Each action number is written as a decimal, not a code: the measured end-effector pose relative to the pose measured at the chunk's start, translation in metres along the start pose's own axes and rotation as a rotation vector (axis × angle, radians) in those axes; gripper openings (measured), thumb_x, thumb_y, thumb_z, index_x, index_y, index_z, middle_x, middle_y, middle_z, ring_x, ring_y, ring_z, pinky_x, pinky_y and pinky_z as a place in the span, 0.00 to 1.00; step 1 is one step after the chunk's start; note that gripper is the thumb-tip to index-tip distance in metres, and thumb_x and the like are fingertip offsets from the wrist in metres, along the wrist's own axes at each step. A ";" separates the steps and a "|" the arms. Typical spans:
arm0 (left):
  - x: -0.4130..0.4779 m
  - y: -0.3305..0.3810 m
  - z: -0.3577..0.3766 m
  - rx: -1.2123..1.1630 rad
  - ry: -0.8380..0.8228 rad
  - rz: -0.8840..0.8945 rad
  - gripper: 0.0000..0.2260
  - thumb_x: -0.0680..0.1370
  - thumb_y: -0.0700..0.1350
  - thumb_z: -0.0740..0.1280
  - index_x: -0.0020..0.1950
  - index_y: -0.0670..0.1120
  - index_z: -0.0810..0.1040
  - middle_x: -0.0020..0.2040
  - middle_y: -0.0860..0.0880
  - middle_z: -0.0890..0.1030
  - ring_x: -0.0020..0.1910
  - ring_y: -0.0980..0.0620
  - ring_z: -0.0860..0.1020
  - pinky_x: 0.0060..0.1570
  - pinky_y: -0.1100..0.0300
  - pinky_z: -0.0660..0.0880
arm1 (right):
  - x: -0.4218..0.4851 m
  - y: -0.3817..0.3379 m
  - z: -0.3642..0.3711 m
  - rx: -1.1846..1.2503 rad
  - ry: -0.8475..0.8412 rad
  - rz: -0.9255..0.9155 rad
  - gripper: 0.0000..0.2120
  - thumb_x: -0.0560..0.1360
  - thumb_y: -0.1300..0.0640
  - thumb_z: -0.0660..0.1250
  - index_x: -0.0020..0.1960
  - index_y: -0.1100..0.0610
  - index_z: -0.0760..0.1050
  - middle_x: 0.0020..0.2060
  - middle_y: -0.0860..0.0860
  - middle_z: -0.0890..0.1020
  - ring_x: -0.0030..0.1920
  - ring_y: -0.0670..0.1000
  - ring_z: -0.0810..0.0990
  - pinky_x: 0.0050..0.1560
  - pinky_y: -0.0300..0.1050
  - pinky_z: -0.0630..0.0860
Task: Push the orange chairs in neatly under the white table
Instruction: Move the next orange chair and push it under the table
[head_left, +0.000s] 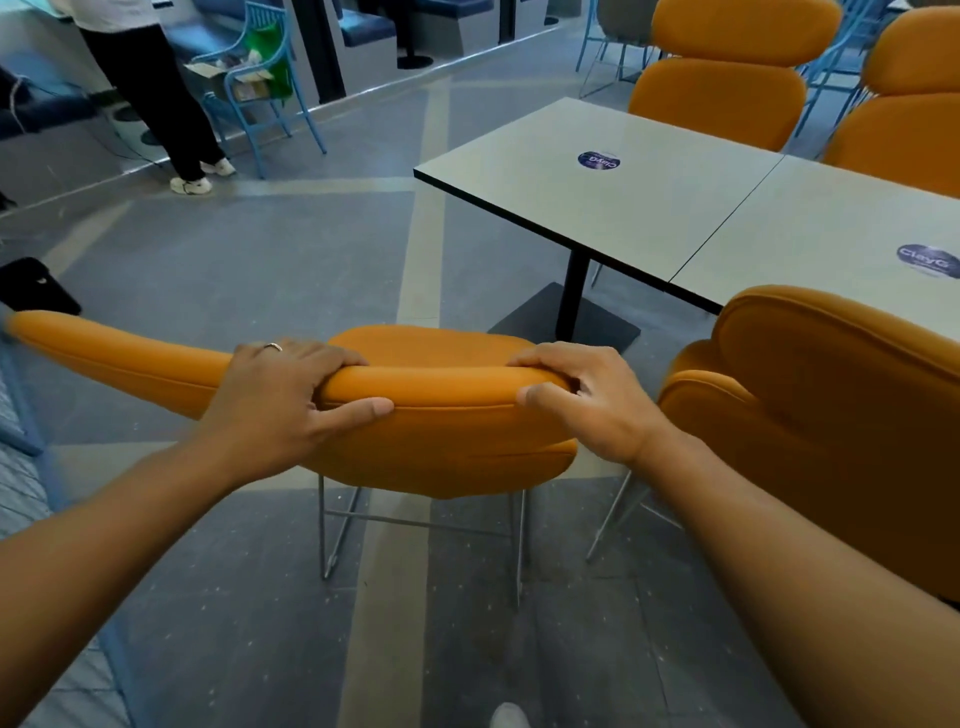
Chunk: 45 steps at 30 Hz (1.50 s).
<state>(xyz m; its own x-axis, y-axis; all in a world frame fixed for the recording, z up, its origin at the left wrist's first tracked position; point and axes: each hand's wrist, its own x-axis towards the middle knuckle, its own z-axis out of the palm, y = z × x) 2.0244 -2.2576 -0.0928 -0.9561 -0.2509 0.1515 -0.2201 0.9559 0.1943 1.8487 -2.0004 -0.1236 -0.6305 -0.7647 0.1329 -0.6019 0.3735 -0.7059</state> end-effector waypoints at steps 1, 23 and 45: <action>0.000 -0.001 0.004 0.026 0.037 0.013 0.32 0.73 0.75 0.50 0.60 0.55 0.77 0.52 0.52 0.82 0.50 0.50 0.78 0.56 0.44 0.70 | 0.000 0.000 0.000 0.026 -0.010 0.018 0.25 0.72 0.32 0.57 0.61 0.42 0.78 0.53 0.40 0.81 0.53 0.44 0.77 0.54 0.50 0.76; -0.021 -0.014 0.026 0.021 0.444 0.056 0.23 0.82 0.54 0.52 0.30 0.49 0.72 0.28 0.50 0.71 0.28 0.49 0.69 0.37 0.57 0.63 | -0.048 -0.051 0.058 -0.265 0.487 0.269 0.30 0.81 0.41 0.58 0.25 0.54 0.72 0.22 0.49 0.73 0.26 0.48 0.73 0.30 0.40 0.63; 0.009 -0.034 0.033 -0.027 0.528 0.278 0.24 0.82 0.54 0.52 0.32 0.48 0.77 0.29 0.49 0.76 0.29 0.50 0.69 0.35 0.58 0.59 | -0.051 -0.064 0.086 -0.313 0.869 0.320 0.24 0.75 0.45 0.58 0.23 0.53 0.61 0.18 0.46 0.63 0.21 0.47 0.62 0.28 0.40 0.54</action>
<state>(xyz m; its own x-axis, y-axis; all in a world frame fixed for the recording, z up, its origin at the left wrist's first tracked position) 2.0168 -2.2878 -0.1297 -0.7503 -0.0407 0.6599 0.0359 0.9941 0.1020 1.9609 -2.0305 -0.1450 -0.8527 0.0040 0.5224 -0.3632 0.7142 -0.5983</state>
